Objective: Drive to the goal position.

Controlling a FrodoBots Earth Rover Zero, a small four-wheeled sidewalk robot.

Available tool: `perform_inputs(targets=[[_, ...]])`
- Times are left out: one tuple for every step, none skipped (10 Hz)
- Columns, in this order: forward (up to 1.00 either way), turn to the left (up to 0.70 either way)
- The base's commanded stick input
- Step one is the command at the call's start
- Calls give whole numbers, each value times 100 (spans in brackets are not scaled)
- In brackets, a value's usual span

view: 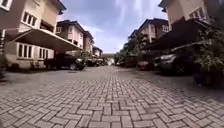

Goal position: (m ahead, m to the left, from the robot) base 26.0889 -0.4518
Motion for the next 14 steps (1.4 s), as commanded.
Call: perform_inputs(targets=[[69, 3], [69, 3], [69, 3], [69, 3], [69, 3], [69, 3], [69, 3], [69, 3], [69, 3], [69, 3], [69, 3], [69, 3], [69, 3], [69, 3]])
